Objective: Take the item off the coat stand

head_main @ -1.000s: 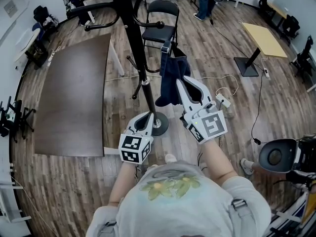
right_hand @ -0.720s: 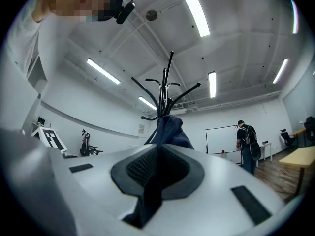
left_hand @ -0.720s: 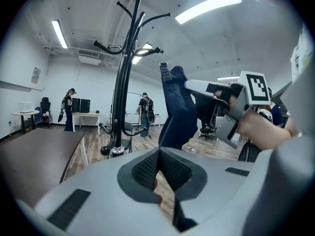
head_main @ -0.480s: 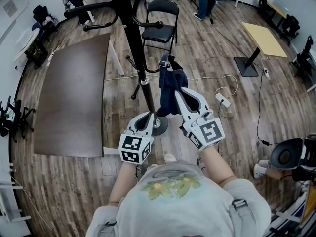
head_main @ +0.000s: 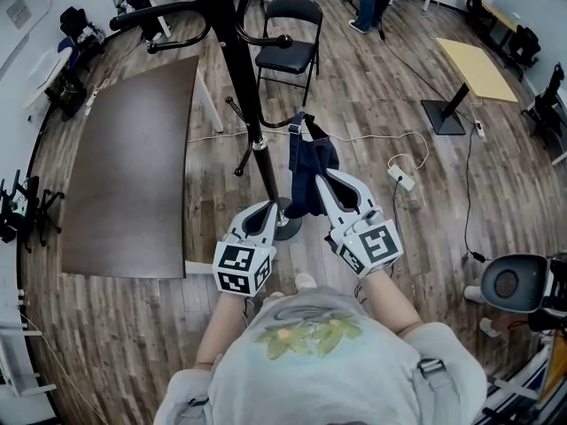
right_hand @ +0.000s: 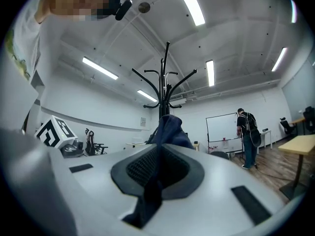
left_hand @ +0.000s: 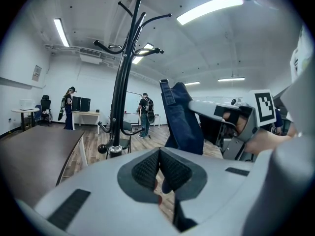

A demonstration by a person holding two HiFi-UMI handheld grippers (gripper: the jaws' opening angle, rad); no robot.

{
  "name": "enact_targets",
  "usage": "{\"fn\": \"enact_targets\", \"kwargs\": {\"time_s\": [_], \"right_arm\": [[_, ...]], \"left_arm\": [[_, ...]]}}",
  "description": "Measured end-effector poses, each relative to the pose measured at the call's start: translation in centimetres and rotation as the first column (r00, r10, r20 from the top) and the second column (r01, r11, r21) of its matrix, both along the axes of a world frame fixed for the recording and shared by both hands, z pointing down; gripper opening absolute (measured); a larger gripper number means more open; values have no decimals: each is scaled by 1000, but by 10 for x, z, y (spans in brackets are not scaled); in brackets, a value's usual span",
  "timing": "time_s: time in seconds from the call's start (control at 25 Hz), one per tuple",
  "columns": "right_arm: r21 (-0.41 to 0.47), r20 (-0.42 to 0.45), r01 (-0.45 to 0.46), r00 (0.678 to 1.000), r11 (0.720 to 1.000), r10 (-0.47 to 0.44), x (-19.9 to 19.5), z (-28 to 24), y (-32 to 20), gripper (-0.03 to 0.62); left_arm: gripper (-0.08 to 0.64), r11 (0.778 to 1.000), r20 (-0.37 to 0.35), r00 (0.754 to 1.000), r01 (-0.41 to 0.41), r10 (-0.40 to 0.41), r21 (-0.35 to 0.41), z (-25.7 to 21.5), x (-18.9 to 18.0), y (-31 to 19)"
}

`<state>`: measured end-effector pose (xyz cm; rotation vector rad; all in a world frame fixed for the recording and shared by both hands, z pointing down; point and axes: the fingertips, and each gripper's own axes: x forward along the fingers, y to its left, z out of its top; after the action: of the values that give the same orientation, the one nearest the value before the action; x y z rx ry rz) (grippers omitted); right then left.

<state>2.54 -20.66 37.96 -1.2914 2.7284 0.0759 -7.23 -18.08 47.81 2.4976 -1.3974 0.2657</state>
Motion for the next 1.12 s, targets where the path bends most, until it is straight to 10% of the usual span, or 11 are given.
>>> {"fn": "enact_targets", "kwargs": {"time_s": [1.12], "right_arm": [[-67,-19,-29,999,997,28,10,21,6,29]], "left_arm": [[15,1000,-7,1000,0,0,-12,6,5,6]]}}
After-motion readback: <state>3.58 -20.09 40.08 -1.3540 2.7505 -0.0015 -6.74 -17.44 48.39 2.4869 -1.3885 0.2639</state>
